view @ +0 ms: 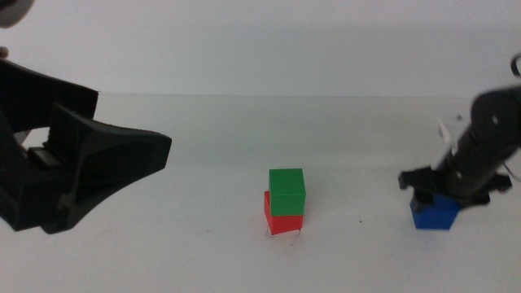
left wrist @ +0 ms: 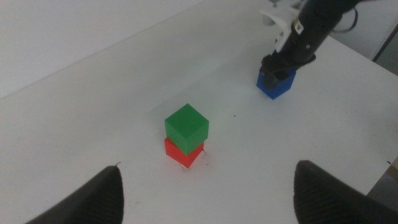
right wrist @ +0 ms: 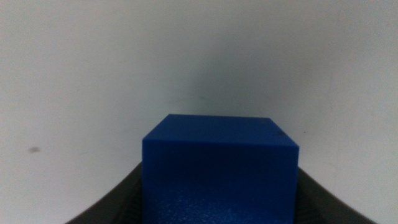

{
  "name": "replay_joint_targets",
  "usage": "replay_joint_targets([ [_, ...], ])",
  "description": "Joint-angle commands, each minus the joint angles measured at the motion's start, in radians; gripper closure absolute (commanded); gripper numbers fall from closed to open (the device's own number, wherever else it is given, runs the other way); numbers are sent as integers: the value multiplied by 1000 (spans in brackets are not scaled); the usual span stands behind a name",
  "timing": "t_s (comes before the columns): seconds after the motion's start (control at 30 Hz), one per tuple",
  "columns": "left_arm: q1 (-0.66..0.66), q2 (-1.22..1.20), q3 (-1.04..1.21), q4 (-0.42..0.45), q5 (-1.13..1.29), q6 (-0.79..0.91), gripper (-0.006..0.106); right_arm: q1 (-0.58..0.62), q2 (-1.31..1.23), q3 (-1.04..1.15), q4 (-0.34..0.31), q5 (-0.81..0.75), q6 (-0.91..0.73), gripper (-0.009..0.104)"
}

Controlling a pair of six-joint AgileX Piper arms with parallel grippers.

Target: Stack red cubes first, then green, then blue cubes in a specific spot.

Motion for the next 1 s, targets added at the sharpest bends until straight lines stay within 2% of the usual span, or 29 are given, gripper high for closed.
replay_joint_targets([
  [0.0,-2,-9,3,-2,-11,2,7,59,-38,-93,-64,111,42,97],
  [0.1,-2,-9,3,-2,-11,2,7,181,-46,-252,-131,265,136,97],
  [0.23,-2,-9,3,-2,-11,2,7,370,-12,-428,-232,303,266,97],
  [0.37,-2,-9,3,-2,-11,2,7,498,72,-590,-232,409,332,97],
  [0.47,-2,-9,3,-2,-11,2,7,550,123,-666,-233,426,341,97],
  [0.57,-2,-9,3,-2,-11,2,7,555,160,-693,-209,426,372,97],
  [0.73,-2,-9,3,-2,-11,2,7,562,192,-693,-227,417,423,97],
  [0.97,-2,-9,3,-2,-11,2,7,564,208,-693,-184,384,423,97],
])
